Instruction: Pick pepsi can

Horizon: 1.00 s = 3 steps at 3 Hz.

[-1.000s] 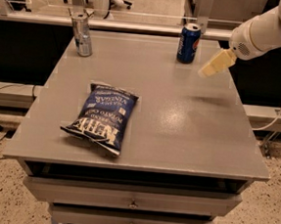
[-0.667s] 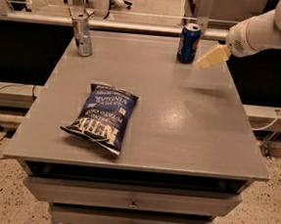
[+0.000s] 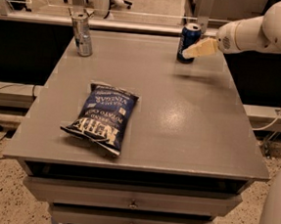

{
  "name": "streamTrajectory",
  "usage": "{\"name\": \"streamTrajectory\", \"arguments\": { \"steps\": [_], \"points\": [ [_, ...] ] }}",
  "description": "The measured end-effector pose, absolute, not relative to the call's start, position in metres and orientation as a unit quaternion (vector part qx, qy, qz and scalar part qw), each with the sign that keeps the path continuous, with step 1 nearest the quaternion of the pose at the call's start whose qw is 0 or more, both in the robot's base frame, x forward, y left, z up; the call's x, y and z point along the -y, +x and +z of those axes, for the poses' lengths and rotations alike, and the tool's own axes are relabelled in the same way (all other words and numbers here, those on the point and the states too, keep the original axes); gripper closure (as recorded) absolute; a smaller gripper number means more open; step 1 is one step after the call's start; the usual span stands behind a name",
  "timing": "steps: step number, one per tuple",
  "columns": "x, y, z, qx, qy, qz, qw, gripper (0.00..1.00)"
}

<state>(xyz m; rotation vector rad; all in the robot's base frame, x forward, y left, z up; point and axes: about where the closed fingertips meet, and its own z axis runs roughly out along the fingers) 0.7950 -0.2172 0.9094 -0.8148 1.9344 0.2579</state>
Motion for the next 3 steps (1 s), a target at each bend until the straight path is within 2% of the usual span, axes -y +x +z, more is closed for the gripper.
{"name": "streamTrajectory", "arguments": {
  "steps": [2,3],
  "points": [
    [0.182,0.825,0.894,-0.78,-0.324,0.175,0.507,0.0],
    [0.173,0.831,0.889,-0.773,-0.321,0.197,0.511,0.18]
  ]
}}
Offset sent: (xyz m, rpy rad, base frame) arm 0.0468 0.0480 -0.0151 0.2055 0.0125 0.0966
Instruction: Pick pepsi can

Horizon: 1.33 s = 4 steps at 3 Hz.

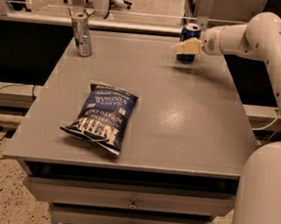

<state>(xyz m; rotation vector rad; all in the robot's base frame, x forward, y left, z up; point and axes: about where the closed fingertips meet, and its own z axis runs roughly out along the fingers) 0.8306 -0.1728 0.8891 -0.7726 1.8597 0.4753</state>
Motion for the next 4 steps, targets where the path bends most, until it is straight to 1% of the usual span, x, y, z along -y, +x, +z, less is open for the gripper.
{"name": "streamTrajectory", "arguments": {
  "steps": [2,3,4],
  "points": [
    [0.164,0.815,0.9,-0.746,-0.328,0.252,0.523,0.65],
    [0.125,0.786,0.913,-0.693,-0.372,0.343,0.514,0.96],
    [0.1,0.756,0.92,-0.657,-0.4,0.413,0.487,1.0]
  ]
}}
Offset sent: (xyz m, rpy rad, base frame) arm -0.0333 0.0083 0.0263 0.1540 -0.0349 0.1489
